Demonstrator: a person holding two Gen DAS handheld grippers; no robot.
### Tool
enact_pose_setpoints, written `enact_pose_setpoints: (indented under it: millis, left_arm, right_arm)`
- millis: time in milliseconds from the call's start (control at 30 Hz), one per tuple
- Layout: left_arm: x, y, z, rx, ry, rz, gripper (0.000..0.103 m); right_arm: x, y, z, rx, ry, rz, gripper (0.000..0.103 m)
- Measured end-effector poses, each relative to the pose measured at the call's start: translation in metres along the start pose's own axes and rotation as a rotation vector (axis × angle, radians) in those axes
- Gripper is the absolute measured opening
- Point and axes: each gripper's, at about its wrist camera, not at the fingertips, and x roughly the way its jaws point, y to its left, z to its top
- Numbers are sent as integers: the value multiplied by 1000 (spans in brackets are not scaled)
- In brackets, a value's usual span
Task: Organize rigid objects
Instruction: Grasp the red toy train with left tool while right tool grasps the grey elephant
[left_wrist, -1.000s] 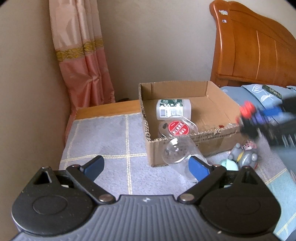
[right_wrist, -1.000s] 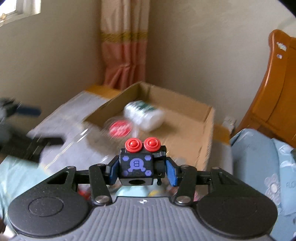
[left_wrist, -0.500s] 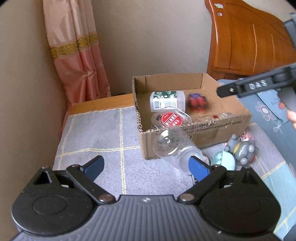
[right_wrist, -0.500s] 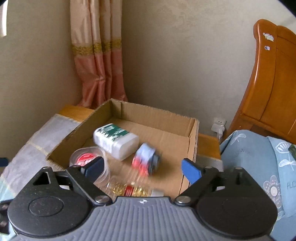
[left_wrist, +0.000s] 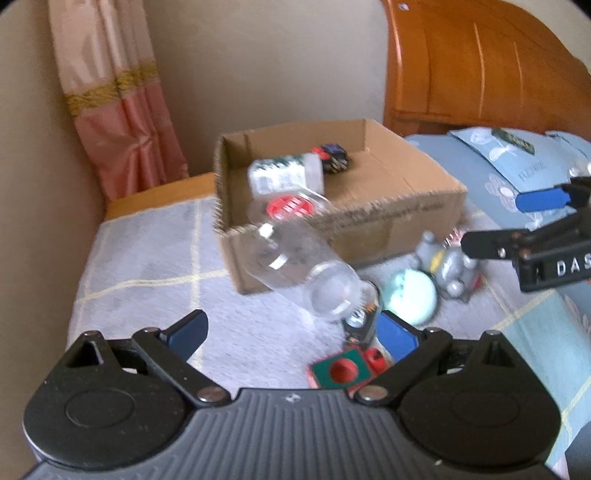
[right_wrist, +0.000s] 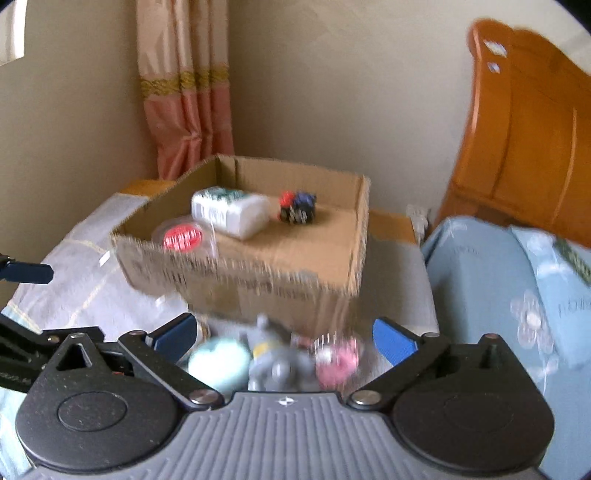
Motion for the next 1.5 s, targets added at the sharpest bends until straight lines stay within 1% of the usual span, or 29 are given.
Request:
enact_pose_setpoints:
  millis: [100, 167, 233, 333, 433, 600, 667, 800, 867, 933, 1067, 1167, 1233, 1367, 1500]
  left_arm:
    - [8, -14, -4, 31, 16, -35, 97]
    - [13, -21, -8, 50, 12, -53, 97]
    - [19, -24, -11, 60, 20, -39, 97]
    - [23, -21, -17, 60, 10, -16, 97]
    - [26, -13, -23, 52, 31, 8, 98]
    - [22, 2, -36, 44, 50, 15, 98]
    - [19, 8, -42, 55, 47, 25, 98]
    - [11, 19, -54, 86, 0, 43, 98]
    - [9, 23, -57, 94, -26, 36, 98]
    - [9, 25, -59, 97, -46, 11, 98]
    - [15, 20, -59, 114, -42, -51, 98]
    - [22, 14, -61, 120, -41, -69, 98]
    - [28, 13, -62, 110, -19, -76, 98]
    - [32, 16, -63, 59, -16, -93, 98]
    - [33, 18, -64, 44, -19, -103, 98]
  right_arm:
    - [-1, -4, -16, 45, 7, -19, 103]
    - [-1, -6, -24, 64, 9, -18, 103]
    - [-1, -9, -31, 88, 13, -10, 103]
    - [-1, -11, -38, 105, 28, 3, 103]
    - [-2, -11, -41, 103, 35, 3, 103]
    - [0, -12, -43, 111, 36, 24, 103]
    - [2, -10, -45, 100, 41, 21, 103]
    - [6, -6, -51, 66, 49, 31, 103]
    - [7, -4, -54, 39, 47, 40, 103]
    - [9, -3, -55, 11, 40, 44, 103]
    - [13, -4, -53, -39, 18, 61, 103]
    - [19, -3, -45, -76, -8, 84, 103]
    - [24, -2, -39, -104, -19, 99, 103]
    - [38, 4, -26, -164, -34, 134, 103]
    - [54, 7, -19, -181, 3, 173, 103]
